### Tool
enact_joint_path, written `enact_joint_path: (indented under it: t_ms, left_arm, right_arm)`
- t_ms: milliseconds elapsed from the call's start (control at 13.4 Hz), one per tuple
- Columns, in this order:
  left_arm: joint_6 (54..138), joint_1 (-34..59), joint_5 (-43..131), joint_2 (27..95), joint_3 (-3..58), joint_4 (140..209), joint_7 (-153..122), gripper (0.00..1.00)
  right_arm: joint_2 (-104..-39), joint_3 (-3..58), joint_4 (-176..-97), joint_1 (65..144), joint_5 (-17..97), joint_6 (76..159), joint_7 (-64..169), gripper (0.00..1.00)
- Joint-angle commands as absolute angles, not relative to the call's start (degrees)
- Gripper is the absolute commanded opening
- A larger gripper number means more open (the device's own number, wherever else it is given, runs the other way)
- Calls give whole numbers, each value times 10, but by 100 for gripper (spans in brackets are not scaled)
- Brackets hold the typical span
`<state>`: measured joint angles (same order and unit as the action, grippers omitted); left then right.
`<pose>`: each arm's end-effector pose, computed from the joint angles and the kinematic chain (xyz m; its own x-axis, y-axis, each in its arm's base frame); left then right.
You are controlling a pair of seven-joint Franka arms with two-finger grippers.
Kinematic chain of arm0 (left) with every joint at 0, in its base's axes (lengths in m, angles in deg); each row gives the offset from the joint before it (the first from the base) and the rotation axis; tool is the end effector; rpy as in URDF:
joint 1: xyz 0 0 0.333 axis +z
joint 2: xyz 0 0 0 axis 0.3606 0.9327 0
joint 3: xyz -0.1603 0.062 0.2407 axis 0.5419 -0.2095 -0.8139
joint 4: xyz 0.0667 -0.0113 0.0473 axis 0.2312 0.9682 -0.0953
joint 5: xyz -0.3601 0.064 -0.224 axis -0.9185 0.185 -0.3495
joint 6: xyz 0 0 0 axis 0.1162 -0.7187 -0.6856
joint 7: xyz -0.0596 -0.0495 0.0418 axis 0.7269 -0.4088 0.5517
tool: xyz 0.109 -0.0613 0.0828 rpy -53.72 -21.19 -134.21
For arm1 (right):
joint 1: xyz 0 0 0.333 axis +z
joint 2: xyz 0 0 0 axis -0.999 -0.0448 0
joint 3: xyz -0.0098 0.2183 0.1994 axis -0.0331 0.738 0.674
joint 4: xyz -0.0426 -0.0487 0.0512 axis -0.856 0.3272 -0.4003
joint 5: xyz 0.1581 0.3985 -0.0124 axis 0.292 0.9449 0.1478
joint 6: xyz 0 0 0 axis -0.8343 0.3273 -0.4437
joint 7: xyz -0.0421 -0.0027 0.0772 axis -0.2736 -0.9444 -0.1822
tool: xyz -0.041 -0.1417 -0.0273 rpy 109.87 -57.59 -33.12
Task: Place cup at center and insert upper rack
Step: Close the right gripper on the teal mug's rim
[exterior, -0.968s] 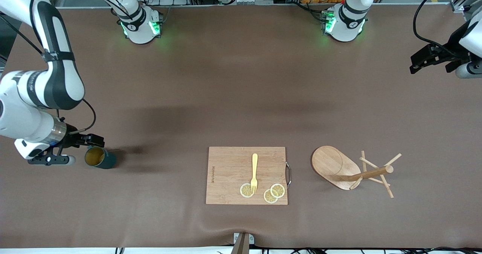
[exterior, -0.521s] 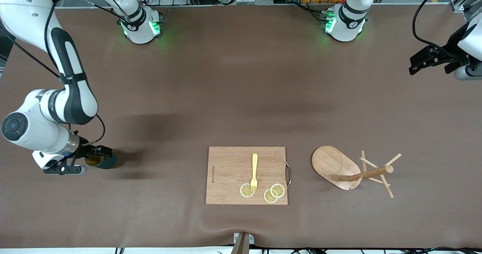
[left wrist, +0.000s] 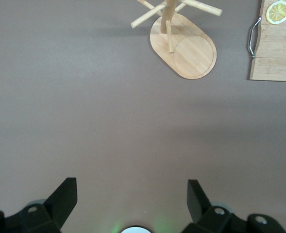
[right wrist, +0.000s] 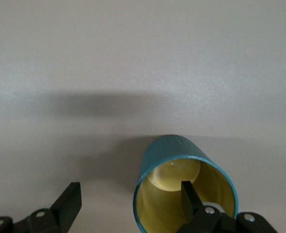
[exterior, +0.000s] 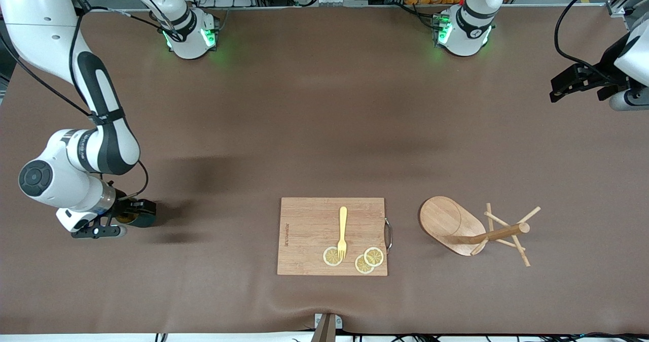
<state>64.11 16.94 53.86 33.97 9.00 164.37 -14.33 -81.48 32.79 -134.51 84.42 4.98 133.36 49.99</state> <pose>0.5710 -0.0346 0.5783 0.9985 0.0286 -0.0458 0.0276 -0.9994 -0.0214 0.6970 -0.0348 0.1747 0.9983 0.0558 0.0178 0.0562 -0.9981 -0.0270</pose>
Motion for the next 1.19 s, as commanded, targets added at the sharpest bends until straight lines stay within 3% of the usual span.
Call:
enact_joint_path:
  t_ms: [0,447,819,1117]
  left_arm:
    - [638,172,549,341,92,1638,-138,100]
    - [638,173,544,346,92,1638,-132,100]
    - [637,173,547,346,91,1638,-132,100]
    - [635,171,548,346,92,1639,-135,100]
  right_arm:
    - [-826,336,-1330,834,53,1330,478,38]
    - [-826,336,-1330,834,53,1324,471,0]
    - [-820,337,-1326,839,55,1297,473,0]
    - [-780,341,-1306,892,62,1218,480,0]
